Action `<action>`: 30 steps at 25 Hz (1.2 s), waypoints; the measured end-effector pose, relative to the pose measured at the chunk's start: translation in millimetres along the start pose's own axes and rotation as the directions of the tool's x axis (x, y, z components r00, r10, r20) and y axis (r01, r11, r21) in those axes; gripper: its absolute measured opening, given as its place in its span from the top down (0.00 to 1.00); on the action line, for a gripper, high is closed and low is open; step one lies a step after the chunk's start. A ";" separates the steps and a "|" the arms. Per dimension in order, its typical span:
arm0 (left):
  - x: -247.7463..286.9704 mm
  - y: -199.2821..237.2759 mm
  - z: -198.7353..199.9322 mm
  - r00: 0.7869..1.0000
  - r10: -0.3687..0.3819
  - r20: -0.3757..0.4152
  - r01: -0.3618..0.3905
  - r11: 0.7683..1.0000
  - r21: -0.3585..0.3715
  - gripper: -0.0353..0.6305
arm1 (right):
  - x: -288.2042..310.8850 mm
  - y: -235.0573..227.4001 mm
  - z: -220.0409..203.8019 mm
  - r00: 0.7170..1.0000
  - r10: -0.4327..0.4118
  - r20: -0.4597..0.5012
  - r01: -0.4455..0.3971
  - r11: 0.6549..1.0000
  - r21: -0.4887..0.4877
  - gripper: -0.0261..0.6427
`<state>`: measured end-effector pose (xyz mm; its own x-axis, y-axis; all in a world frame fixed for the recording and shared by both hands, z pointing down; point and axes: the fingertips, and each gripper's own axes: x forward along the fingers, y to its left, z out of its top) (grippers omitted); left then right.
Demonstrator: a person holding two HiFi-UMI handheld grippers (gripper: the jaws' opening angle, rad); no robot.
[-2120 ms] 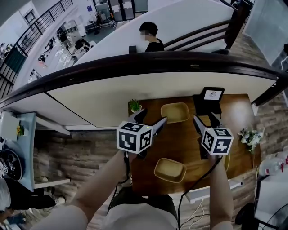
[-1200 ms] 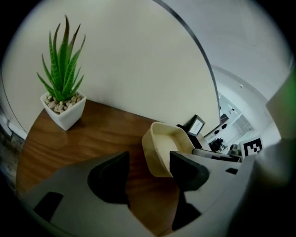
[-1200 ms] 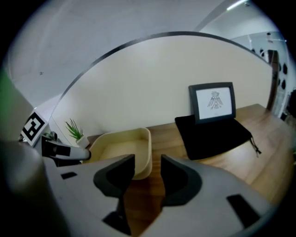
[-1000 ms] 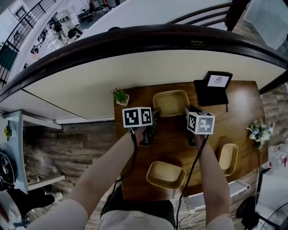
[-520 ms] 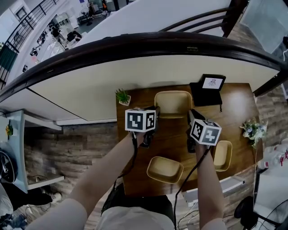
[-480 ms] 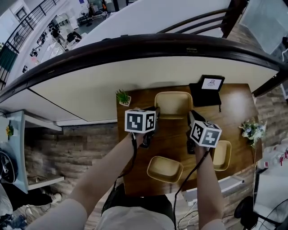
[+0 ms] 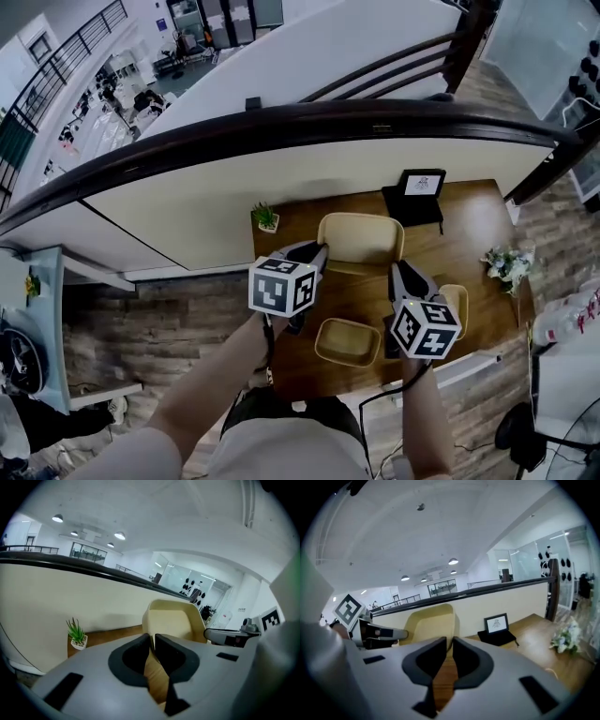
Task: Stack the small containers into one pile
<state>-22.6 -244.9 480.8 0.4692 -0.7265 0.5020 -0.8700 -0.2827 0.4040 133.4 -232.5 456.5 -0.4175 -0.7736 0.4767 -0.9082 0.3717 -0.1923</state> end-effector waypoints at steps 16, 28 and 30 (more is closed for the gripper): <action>-134.5 -43.3 -26.9 0.995 -0.091 0.031 0.090 0.995 0.047 0.88 | -122.9 81.0 -14.3 0.996 0.085 0.037 -0.087 0.995 0.046 0.89; -134.1 -48.5 -30.7 0.995 -0.096 -0.010 0.097 0.993 0.060 0.88 | -132.9 79.7 -18.1 1.000 0.024 0.019 -0.025 0.998 0.058 0.89; -124.9 -48.8 -41.1 0.994 -0.104 -0.041 0.105 0.994 0.016 0.88 | -131.6 72.2 -28.3 1.000 -0.006 -0.007 0.006 0.996 0.087 0.90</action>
<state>-32.5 -114.6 429.7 0.5634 -0.6666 0.4881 -0.8181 -0.3679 0.4419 123.6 -89.3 404.2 -0.4122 -0.7722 0.4835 -0.9098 0.3208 -0.2634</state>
